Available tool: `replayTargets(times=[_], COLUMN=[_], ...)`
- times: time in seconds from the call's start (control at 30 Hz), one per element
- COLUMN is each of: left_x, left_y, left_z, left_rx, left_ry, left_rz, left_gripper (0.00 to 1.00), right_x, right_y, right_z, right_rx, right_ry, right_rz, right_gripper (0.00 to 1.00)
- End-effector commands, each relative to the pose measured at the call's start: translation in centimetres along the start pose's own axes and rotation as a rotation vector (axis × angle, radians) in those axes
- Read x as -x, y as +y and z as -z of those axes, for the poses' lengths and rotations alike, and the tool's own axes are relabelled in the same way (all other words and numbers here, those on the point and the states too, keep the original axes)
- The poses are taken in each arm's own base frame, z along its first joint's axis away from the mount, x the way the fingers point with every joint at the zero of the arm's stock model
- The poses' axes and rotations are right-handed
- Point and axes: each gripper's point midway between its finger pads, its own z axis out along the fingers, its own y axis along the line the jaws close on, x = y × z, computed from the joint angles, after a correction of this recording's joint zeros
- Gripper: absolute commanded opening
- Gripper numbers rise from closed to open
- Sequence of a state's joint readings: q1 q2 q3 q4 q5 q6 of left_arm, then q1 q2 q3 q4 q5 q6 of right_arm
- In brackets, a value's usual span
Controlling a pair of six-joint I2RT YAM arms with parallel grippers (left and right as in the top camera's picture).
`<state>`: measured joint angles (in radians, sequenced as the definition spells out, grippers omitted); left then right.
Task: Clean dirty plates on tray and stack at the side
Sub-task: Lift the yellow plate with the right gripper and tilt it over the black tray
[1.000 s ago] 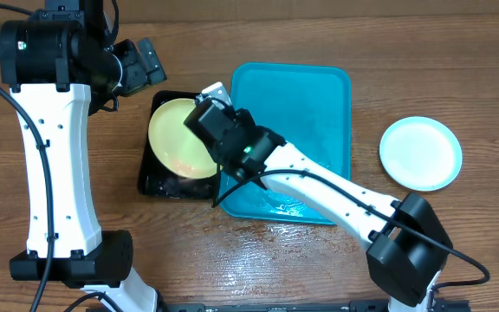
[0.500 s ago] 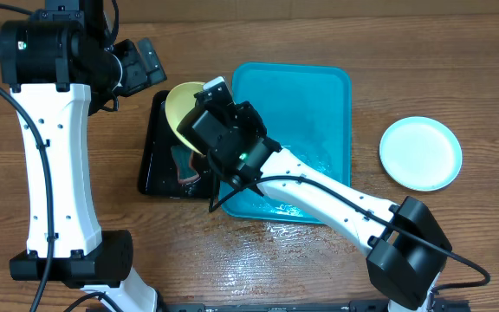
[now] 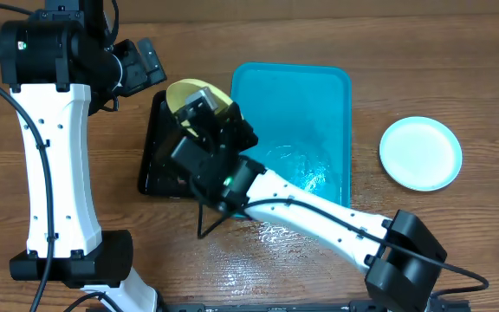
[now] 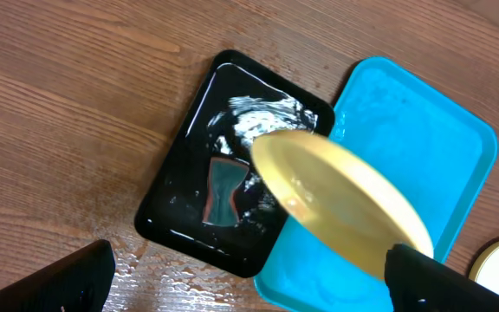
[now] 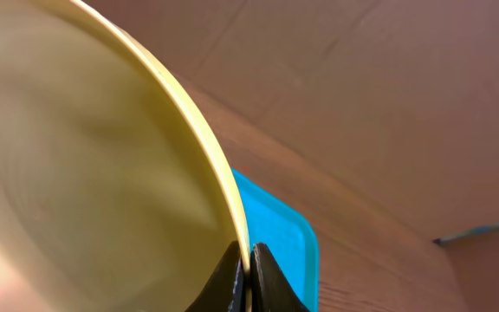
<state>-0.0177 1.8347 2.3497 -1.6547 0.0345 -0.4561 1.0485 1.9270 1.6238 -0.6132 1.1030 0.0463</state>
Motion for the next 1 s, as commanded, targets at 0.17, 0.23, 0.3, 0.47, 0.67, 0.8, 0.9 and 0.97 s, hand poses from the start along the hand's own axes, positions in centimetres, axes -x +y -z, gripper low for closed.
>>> replayTargets(times=[0.17,0.23,0.3,0.47,0.67,0.8,0.9,0.97], left_x=[0.14,0.13,0.14,0.14,0.14,0.14,0.14,0.14], left_y=[-0.05,-0.06,-0.06,-0.06,-0.05,-0.06,-0.06,-0.05], left_z=[1.1,1.12,1.1,1.11,1.1,1.1,1.1,1.1], left_rx=[-0.018,-0.019,-0.019,-0.019,-0.018,-0.019,-0.019,-0.018], left_ry=[-0.026,-0.027,-0.026,-0.027,-0.026,-0.026,-0.026,-0.026], left_rz=[-0.005,-0.005,-0.005,-0.005,-0.005,-0.005,-0.005,-0.005], left_gripper=[1.0,1.0,1.0,1.0,1.0,1.0,1.0,1.0], right_x=[2.73,2.86,2.88,2.91,2.92,2.92,2.92,2.92], right_y=[-1.6,-1.6,-1.6,-1.6,-1.6,-1.61,-1.61,-1.61], right_z=[3.04,3.05,3.05,3.06,3.06,3.04,3.04,3.04], right_rx=[-0.03,-0.03,-0.03,-0.029,-0.029,-0.03,-0.03,-0.03], right_ry=[-0.081,-0.085,-0.085,-0.086,-0.086,-0.086,-0.086,-0.086], right_rz=[-0.071,-0.079,-0.08,-0.082,-0.083,-0.083,-0.083,-0.083], right_gripper=[0.04,0.04,0.04,0.04,0.04,0.04,0.04,0.04])
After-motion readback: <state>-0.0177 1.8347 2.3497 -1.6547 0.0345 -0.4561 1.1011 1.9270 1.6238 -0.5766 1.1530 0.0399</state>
